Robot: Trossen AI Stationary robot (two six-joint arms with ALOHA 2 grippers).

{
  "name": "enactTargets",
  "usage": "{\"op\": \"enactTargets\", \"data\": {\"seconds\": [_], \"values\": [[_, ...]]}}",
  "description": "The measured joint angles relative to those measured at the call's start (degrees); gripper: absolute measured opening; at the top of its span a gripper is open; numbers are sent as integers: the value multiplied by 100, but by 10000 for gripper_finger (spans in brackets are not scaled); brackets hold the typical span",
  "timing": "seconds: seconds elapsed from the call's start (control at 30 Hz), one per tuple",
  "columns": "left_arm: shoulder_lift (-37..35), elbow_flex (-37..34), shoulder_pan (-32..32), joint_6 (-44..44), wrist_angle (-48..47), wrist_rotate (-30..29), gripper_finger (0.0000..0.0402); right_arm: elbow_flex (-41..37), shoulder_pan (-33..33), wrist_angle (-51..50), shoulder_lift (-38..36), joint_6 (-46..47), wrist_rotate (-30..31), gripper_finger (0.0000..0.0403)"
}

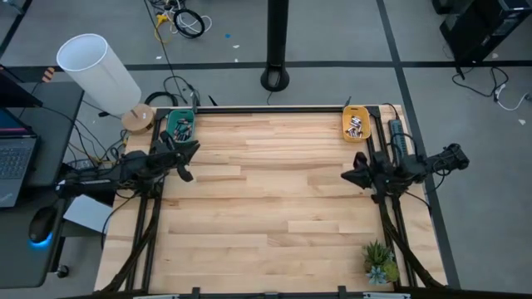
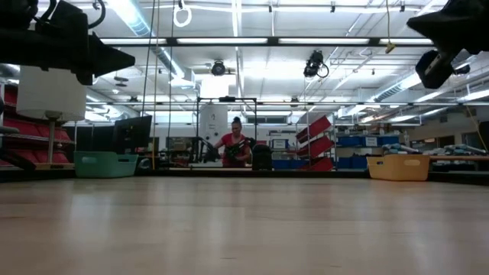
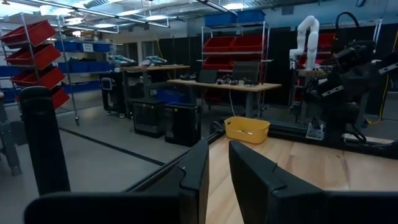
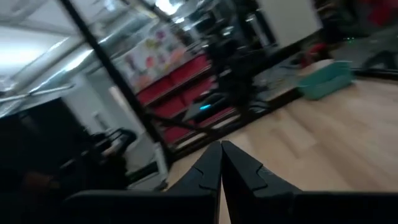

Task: Sort batteries
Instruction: Return to Home Position

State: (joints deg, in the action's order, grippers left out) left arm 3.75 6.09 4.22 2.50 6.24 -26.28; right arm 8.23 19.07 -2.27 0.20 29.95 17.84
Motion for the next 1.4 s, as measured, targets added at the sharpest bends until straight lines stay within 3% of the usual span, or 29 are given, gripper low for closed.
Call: {"op": "enactTargets", "data": {"seconds": [0.17, 0.27, 0.37, 0.63, 0.73, 0.83, 1.0, 1.4], "values": [[0, 0, -1, -10, 2, 0, 74, -3, 0, 41, -2, -412, -919, 20], [0, 0, 0, -10, 4, 0, 74, -209, -2, 299, -4, -749, -1177, 20], [0, 0, -1, -12, 5, 0, 74, -748, -17, 1071, -1, -755, -1191, 20], [0, 0, -1, -15, 6, -2, 74, -789, -45, 1170, -4, -548, -1191, 20], [0, 0, -1, -15, 4, -2, 74, -789, -46, 962, 16, -210, -882, 20], [0, 0, 1, -15, 4, -2, 74, -781, -54, 525, 47, -1129, -544, 20], [0, 0, 0, -16, 4, -4, 74, -780, -57, 665, 129, -2338, -530, 20], [0, 2, -1, -15, 6, -4, 74, -780, -57, 669, 129, -2373, -545, 20]]}}
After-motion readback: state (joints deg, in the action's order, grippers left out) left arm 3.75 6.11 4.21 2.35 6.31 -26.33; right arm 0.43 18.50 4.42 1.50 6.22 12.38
